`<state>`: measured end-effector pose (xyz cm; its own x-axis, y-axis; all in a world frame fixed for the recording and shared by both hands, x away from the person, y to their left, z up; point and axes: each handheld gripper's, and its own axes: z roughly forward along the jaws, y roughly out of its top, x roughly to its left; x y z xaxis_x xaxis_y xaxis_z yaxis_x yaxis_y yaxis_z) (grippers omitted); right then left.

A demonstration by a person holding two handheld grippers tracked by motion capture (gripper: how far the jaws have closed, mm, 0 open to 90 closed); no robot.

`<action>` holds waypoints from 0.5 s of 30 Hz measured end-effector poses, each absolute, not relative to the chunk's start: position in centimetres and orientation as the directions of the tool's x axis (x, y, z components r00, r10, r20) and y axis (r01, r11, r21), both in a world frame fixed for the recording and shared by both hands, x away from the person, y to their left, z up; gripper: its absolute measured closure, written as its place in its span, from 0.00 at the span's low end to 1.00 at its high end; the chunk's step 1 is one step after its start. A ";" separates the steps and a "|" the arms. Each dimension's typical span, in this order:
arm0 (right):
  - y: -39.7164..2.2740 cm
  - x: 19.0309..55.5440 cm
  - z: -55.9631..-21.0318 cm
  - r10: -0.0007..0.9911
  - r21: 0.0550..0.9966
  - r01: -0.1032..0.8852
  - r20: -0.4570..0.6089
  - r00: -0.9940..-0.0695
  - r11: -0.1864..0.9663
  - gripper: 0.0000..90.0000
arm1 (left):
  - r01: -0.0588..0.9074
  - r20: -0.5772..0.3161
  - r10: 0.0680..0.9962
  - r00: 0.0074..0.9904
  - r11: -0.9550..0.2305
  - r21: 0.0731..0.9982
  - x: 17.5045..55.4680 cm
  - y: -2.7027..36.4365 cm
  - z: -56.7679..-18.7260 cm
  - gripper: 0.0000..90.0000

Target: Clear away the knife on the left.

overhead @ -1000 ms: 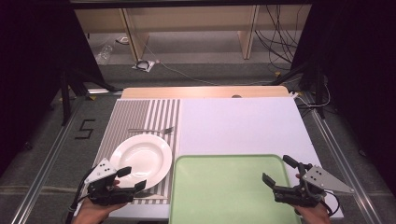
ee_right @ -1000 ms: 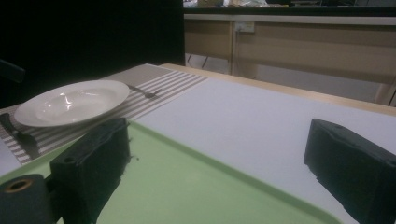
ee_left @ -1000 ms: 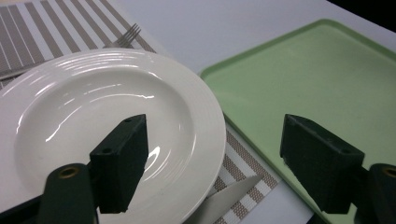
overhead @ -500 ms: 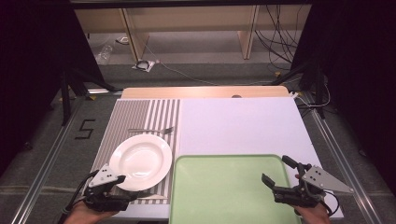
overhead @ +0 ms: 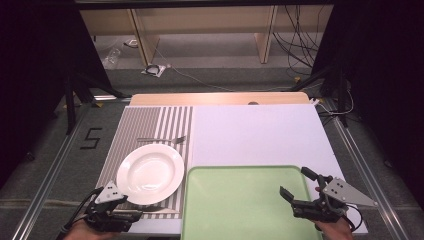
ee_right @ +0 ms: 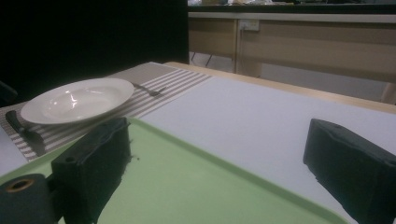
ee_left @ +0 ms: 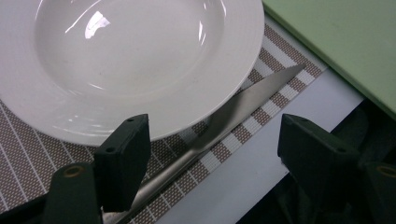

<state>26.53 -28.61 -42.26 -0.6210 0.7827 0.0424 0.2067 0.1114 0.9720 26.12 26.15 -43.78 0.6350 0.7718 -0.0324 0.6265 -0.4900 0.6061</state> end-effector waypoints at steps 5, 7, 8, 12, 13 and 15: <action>-28.6 26.6 -42.3 0.782 0.972 0.203 0.037 -0.623 0.115 0.09 | 0.645 -0.033 0.771 0.637 -0.509 0.570 26.2 26.3 -44.1 0.29; -28.6 26.6 -42.3 0.782 0.972 0.204 0.038 -0.623 0.115 0.09 | 0.652 -0.033 0.769 0.639 -0.518 0.553 26.3 26.4 -44.2 0.29; -28.6 26.6 -42.3 0.782 0.972 0.204 0.038 -0.623 0.115 0.09 | 0.656 -0.033 0.769 0.639 -0.521 0.546 26.4 26.4 -44.3 0.29; -28.6 26.6 -42.3 0.781 0.973 0.201 0.039 -0.623 0.112 0.09 | 0.670 -0.015 0.773 0.634 -0.539 0.510 26.7 26.6 -44.7 0.29; -28.6 26.6 -42.3 0.781 0.973 0.200 0.038 -0.624 0.113 0.09 | 0.675 -0.018 0.774 0.633 -0.542 0.501 26.7 26.6 -44.8 0.29; -28.6 26.6 -42.3 0.781 0.973 0.201 0.037 -0.623 0.115 0.09 | 0.683 -0.020 0.772 0.636 -0.550 0.480 26.9 26.5 -44.9 0.29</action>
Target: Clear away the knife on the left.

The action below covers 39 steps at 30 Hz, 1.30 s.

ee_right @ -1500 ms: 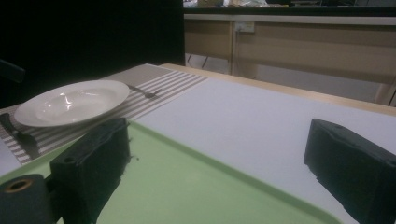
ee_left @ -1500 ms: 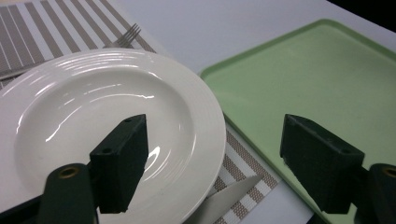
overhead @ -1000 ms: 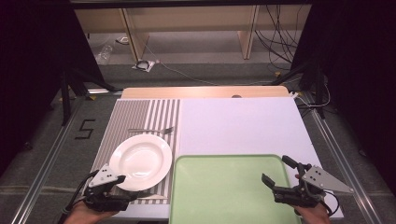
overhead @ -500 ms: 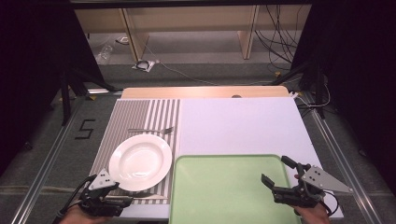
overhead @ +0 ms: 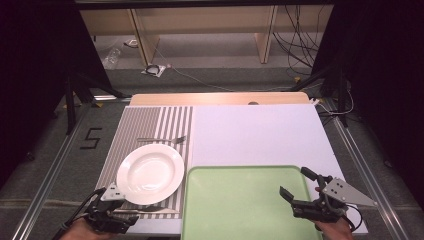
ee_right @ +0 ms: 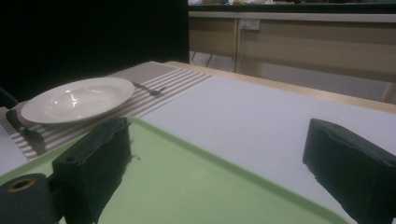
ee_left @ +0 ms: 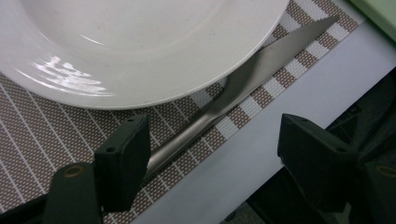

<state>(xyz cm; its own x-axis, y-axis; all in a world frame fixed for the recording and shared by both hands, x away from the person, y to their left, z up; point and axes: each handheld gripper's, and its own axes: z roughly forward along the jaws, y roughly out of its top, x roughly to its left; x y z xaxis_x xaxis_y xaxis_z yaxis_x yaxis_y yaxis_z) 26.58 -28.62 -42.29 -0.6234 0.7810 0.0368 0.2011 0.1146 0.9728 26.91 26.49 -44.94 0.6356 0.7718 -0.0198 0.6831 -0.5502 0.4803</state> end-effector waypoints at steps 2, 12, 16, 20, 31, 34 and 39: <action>-28.6 26.6 -42.3 0.781 0.973 0.200 0.037 -0.624 0.114 0.09 | 0.687 -0.009 0.771 0.636 -0.561 0.463 27.1 26.3 -45.1 0.29; -28.6 26.6 -42.3 0.777 0.973 0.201 0.039 -0.628 0.113 0.09 | 0.703 0.010 0.764 0.645 -0.598 0.385 28.3 26.0 -45.9 0.34; -28.5 26.6 -42.3 0.776 0.972 0.205 0.043 -0.629 0.113 0.10 | 0.707 0.000 0.761 0.648 -0.603 0.369 28.9 25.9 -46.1 0.37; -28.6 26.6 -42.3 0.776 0.973 0.201 0.039 -0.630 0.115 0.10 | 0.708 0.004 0.752 0.659 -0.622 0.336 29.2 25.9 -46.4 0.41; -28.6 26.6 -42.3 0.774 0.972 0.202 0.037 -0.632 0.118 0.10 | 0.683 0.015 0.717 0.697 -0.670 0.290 29.8 25.6 -46.2 0.51; -28.6 26.6 -42.3 0.774 0.972 0.203 0.039 -0.632 0.116 0.10 | 0.678 0.020 0.709 0.705 -0.683 0.272 30.0 25.5 -46.3 0.53; -28.6 26.6 -42.3 0.773 0.973 0.202 0.042 -0.633 0.112 0.11 | 0.671 0.024 0.695 0.718 -0.701 0.243 30.2 25.5 -46.5 0.59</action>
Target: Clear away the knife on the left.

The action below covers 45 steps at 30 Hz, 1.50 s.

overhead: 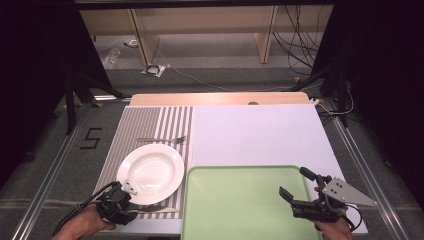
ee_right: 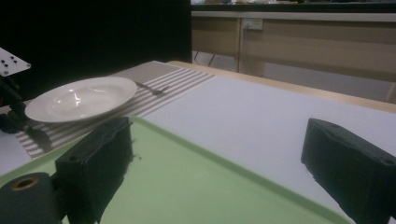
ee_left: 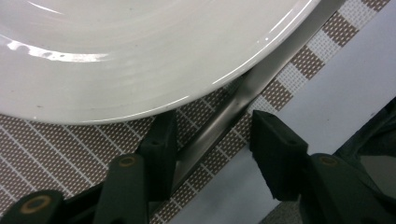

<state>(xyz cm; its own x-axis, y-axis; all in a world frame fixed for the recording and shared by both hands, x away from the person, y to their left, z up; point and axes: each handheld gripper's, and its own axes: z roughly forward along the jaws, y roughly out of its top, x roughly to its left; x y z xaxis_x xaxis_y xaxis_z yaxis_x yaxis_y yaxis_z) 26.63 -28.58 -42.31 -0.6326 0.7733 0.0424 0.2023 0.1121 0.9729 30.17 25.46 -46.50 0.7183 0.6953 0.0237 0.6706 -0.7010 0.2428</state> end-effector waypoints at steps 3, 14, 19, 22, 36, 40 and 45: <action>-28.6 26.7 -42.3 0.774 0.973 0.200 0.042 -0.632 0.111 0.11 | 0.661 0.026 0.683 0.730 -0.715 0.228 30.1 25.4 -46.4 0.64; -28.6 26.6 -42.3 0.775 0.972 0.206 0.045 -0.631 0.111 0.11 | 0.610 0.049 0.627 0.778 -0.771 0.186 29.8 24.6 -46.3 0.81; -28.6 26.7 -42.3 0.773 0.973 0.205 0.049 -0.632 0.106 0.12 | 0.591 0.059 0.608 0.792 -0.787 0.177 29.6 24.4 -46.3 0.87; -28.6 26.6 -42.3 0.773 0.973 0.205 0.049 -0.633 0.106 0.12 | 0.591 0.057 0.608 0.792 -0.786 0.179 29.6 24.4 -46.3 0.88; -28.6 26.7 -42.3 0.772 0.974 0.202 0.048 -0.634 0.105 0.12 | 0.562 0.010 0.572 0.820 -0.809 0.171 28.9 23.7 -46.1 0.88; -28.6 26.7 -42.3 0.772 0.972 0.207 0.050 -0.634 0.107 0.12 | 0.549 -0.009 0.557 0.831 -0.817 0.178 28.5 23.4 -45.7 0.88; -28.6 26.7 -42.3 0.771 0.973 0.206 0.049 -0.635 0.107 0.12 | 0.542 -0.017 0.549 0.835 -0.818 0.194 28.3 23.0 -45.2 0.88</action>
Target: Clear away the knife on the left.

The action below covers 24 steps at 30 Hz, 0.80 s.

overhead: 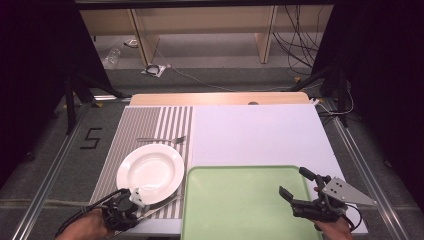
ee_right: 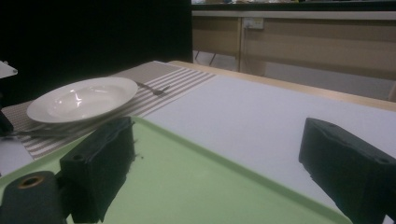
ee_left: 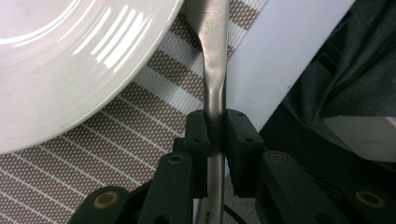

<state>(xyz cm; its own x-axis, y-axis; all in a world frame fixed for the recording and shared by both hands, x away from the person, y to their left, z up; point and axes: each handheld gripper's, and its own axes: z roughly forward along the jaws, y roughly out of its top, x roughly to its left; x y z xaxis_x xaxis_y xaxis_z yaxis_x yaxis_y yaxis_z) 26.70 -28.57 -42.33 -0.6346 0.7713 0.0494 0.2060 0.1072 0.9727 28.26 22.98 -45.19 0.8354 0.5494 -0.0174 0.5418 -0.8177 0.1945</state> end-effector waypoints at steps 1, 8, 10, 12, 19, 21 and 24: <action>-28.6 26.7 -42.3 0.771 0.973 0.206 0.050 -0.634 0.107 0.12 | 0.541 -0.022 0.548 0.836 -0.817 0.200 28.2 22.9 -45.0 0.88; -28.6 26.7 -42.3 0.771 0.973 0.204 0.048 -0.635 0.107 0.12 | 0.525 -0.053 0.532 0.845 -0.808 0.267 27.7 22.1 -44.0 0.88; -28.6 26.7 -42.3 0.772 0.973 0.202 0.046 -0.634 0.107 0.12 | 0.525 -0.067 0.532 0.844 -0.797 0.297 27.6 21.7 -43.7 0.88; -28.6 26.7 -42.3 0.772 0.974 0.201 0.046 -0.634 0.108 0.12 | 0.530 -0.085 0.536 0.840 -0.778 0.337 27.6 21.2 -43.4 0.88; -28.6 26.7 -42.3 0.770 0.974 0.200 0.045 -0.636 0.108 0.12 | 0.555 -0.112 0.562 0.820 -0.730 0.398 28.0 19.9 -42.8 0.88; -28.6 26.6 -42.3 0.771 0.974 0.201 0.046 -0.636 0.108 0.12 | 0.566 -0.113 0.575 0.811 -0.719 0.403 28.2 19.5 -42.8 0.88; -28.6 26.6 -42.3 0.770 0.974 0.202 0.047 -0.636 0.107 0.12 | 0.575 -0.117 0.584 0.803 -0.708 0.411 28.4 18.9 -42.8 0.88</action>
